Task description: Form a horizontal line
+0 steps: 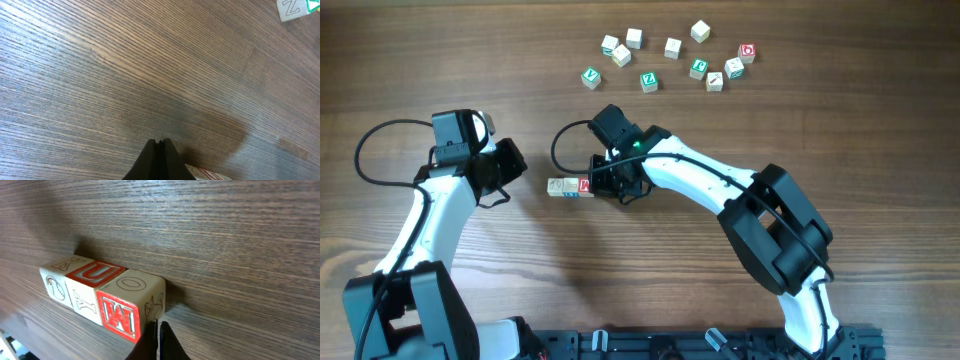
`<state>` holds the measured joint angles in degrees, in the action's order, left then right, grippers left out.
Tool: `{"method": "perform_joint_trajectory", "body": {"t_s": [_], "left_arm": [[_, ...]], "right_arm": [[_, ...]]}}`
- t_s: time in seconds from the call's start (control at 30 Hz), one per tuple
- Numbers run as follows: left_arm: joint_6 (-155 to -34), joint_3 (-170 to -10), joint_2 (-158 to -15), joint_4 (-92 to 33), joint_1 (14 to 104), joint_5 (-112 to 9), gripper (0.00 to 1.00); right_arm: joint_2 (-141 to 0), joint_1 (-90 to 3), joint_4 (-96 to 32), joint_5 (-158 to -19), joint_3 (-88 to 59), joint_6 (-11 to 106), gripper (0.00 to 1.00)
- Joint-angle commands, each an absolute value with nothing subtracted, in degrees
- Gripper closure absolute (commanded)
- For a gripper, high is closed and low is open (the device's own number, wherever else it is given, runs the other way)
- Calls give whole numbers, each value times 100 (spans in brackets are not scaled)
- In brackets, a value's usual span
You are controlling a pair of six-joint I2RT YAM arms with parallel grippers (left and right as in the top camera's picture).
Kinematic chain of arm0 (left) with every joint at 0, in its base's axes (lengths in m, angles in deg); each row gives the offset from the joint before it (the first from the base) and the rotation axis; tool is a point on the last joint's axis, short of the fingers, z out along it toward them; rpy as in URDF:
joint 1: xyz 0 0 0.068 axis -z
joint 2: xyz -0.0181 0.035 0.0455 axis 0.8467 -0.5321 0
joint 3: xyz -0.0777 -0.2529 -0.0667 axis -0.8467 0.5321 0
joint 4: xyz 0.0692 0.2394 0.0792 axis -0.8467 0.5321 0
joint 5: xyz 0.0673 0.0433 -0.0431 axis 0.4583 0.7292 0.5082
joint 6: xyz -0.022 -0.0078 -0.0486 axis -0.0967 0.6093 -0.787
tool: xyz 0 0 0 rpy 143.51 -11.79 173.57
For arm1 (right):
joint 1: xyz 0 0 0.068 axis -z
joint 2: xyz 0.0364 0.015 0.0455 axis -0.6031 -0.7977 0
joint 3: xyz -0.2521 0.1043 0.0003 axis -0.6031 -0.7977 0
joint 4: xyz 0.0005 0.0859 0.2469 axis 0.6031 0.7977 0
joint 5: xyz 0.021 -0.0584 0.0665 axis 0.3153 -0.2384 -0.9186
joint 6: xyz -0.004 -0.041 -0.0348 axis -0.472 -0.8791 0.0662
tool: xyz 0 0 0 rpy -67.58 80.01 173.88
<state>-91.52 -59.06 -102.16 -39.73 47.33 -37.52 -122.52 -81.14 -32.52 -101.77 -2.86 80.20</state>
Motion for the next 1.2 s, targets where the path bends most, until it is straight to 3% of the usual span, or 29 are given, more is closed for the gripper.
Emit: {"method": "perform_joint_trajectory", "body": {"t_s": [0.0,0.5,0.77,0.97,1.17], "left_arm": [[-9196,-6006,-10135,-3969,4713,-3800,96],[-9152,-6006,-10046,-3906,4713,-3918,96],[-8558,-6006,-8129,-3685,5229,-4211,96],[-8525,-6006,-6424,-3025,5907,-4189,96],[-8359,-6004,-4743,-2264,5994,-4106,96]], "right_arm": [[-12284,-8117,-3269,-10339,-304,8024,96],[-11808,-7631,-2334,-8676,-302,7979,96],[-9836,-6731,-863,-6490,-302,7981,96],[-8484,-6497,-4,-6228,-302,8042,95],[-6938,-6497,921,-5327,-302,8527,96]]}}
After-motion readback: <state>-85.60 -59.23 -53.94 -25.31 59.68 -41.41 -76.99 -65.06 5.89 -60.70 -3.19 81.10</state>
